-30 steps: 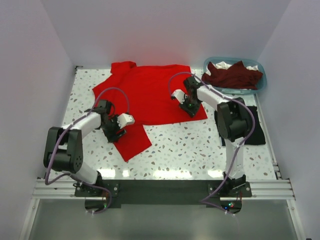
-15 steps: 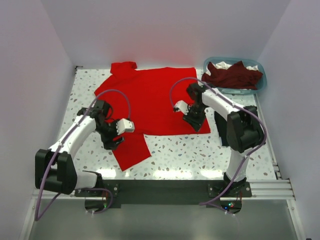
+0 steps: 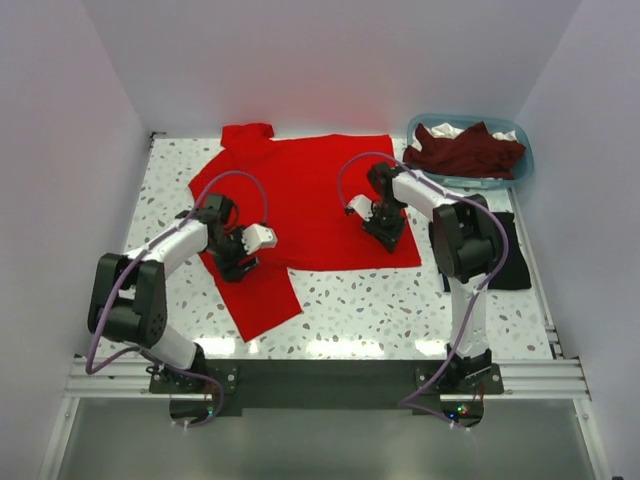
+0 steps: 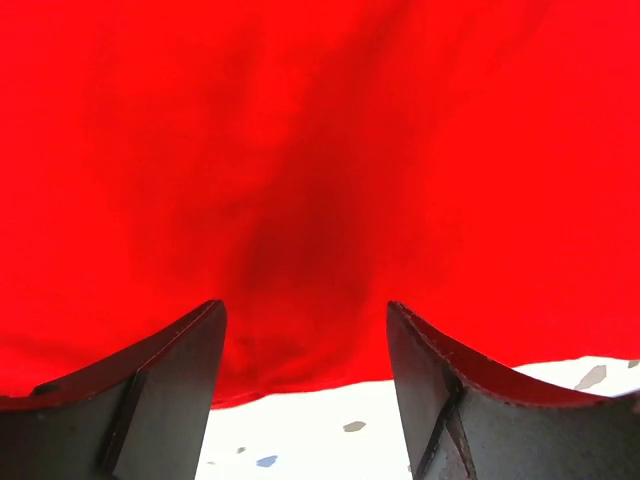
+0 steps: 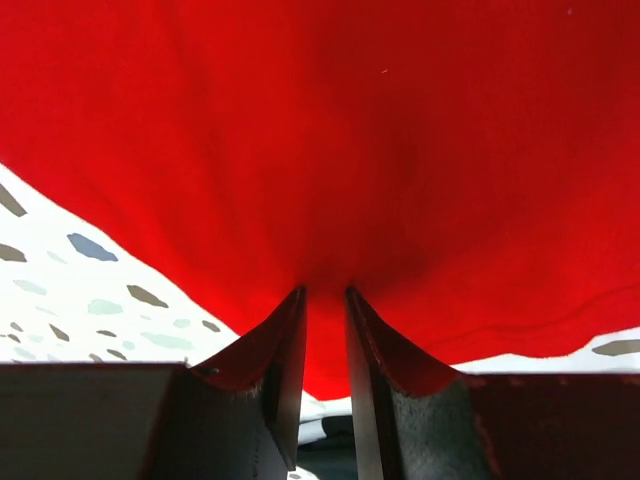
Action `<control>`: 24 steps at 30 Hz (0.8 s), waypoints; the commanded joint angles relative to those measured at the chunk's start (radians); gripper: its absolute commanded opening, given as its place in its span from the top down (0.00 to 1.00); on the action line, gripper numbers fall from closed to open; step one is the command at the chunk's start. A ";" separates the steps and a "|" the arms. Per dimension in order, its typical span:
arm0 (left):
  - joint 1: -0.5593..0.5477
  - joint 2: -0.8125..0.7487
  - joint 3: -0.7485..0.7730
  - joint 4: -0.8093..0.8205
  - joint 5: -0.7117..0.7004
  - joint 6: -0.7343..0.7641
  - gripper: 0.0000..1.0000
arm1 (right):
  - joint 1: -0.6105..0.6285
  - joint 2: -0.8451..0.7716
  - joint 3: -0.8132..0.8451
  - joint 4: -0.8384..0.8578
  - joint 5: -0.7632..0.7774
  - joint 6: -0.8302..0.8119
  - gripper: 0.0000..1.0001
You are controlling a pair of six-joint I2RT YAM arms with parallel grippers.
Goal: Fold and stack the t-shirts
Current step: Flatten the tshirt out
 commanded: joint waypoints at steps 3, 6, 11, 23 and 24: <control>-0.067 0.018 -0.124 0.044 -0.111 0.007 0.34 | 0.003 -0.008 -0.043 0.056 0.053 0.003 0.74; -0.106 0.004 -0.182 0.015 -0.117 0.007 0.36 | 0.011 -0.016 -0.086 0.058 0.053 -0.006 0.75; -0.165 -0.042 -0.254 -0.124 -0.039 0.053 0.37 | 0.026 -0.051 -0.162 0.024 0.035 -0.026 0.76; -0.260 -0.191 -0.120 -0.390 0.113 0.104 0.35 | 0.046 -0.210 -0.236 -0.131 -0.037 -0.087 0.73; -0.257 -0.191 -0.098 -0.387 0.106 0.097 0.34 | 0.043 -0.210 -0.213 -0.138 -0.041 -0.086 0.73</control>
